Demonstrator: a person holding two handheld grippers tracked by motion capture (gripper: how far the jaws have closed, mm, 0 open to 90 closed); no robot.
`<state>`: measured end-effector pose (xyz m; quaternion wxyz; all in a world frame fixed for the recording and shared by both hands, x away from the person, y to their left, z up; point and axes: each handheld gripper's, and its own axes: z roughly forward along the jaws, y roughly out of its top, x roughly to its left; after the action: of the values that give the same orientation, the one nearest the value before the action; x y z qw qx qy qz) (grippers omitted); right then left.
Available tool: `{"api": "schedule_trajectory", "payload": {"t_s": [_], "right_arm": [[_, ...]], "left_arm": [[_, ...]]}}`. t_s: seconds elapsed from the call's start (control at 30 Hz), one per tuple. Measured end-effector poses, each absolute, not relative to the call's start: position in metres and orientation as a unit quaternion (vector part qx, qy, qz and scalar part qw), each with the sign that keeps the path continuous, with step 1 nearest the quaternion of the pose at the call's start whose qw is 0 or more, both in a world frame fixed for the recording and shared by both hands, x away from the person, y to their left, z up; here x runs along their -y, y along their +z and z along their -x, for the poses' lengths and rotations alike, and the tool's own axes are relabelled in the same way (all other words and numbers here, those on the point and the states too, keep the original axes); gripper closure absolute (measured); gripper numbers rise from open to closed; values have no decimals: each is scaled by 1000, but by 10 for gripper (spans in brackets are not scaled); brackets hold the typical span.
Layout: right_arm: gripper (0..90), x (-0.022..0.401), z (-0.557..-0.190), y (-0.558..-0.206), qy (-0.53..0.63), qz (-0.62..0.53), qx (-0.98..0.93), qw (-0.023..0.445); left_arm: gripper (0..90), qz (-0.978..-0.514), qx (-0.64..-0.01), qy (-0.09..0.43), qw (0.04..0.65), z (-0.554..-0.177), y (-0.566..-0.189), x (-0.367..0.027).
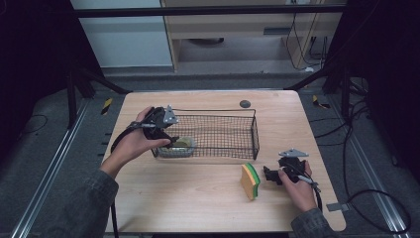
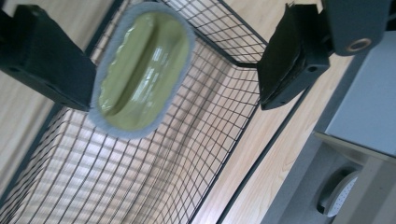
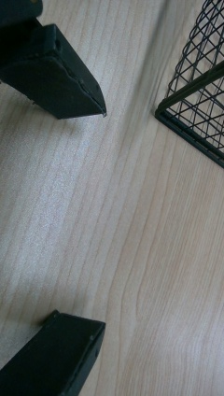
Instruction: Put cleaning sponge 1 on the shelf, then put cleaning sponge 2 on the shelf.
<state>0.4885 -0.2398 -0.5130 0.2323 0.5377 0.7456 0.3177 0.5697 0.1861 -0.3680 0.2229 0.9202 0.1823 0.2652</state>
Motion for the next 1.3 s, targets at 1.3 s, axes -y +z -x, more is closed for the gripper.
{"api": "schedule_trajectory", "payload": {"t_s": [1.3], "right_arm": [[186,249,-480,-496,298,-558,-742,223]], "left_arm": [[57,-856,-388,189,286,-473,-483,-264]]}}
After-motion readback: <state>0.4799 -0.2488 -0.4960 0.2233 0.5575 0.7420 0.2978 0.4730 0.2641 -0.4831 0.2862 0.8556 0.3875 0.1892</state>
